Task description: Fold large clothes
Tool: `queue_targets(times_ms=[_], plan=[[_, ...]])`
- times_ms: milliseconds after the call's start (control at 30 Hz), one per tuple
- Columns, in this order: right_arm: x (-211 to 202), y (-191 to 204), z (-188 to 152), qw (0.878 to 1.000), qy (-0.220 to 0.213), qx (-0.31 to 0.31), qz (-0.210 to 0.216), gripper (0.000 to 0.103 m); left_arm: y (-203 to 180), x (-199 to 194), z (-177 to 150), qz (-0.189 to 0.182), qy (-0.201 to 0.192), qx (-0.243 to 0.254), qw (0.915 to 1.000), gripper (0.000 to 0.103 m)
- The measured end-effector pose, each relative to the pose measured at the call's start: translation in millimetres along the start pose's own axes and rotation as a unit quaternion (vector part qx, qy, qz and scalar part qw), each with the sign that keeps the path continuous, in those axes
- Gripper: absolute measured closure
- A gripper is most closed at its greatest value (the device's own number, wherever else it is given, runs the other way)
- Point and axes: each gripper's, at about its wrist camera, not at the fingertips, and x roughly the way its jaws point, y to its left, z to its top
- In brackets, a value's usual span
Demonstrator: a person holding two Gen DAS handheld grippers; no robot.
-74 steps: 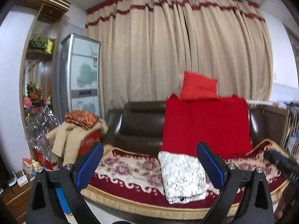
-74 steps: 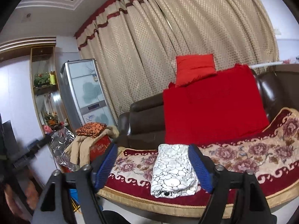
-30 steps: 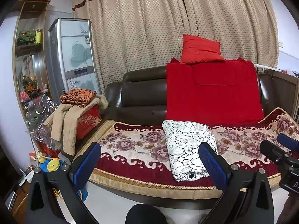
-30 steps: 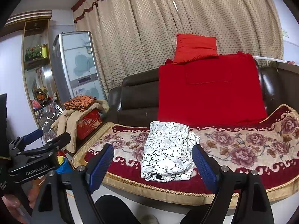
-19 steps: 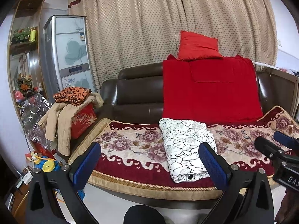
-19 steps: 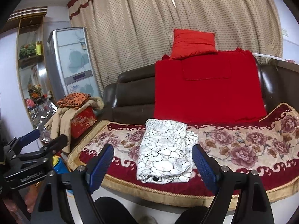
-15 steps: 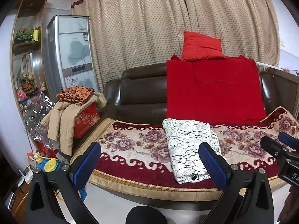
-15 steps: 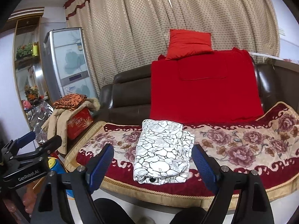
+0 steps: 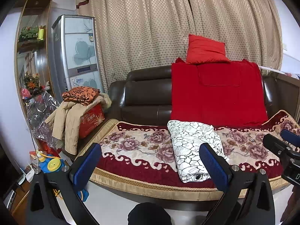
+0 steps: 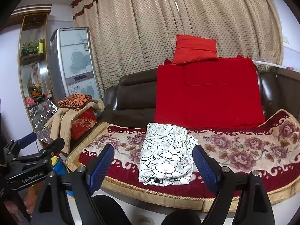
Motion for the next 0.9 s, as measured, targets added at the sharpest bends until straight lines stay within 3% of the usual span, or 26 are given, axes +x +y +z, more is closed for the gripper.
queue_targets(times_ms=[500,733,900], plan=[[43.8,-7.8,-9.3,0.999,0.044,0.019,-0.022,0.016,-4.3,38.1,-12.1,0.006,0.035,-0.007,0.9993,0.0],[25.7,-14.4,-27.6,0.997,0.061,0.021,-0.04,0.016,-26.9,36.2,-51.6,-0.037,0.102,0.018,0.994,0.0],[13.0,-19.8,-52.8,0.995,0.086,0.024,-0.045,0.016,-36.5,23.3,-74.1,-0.039,0.12,0.041,0.9911,0.0]])
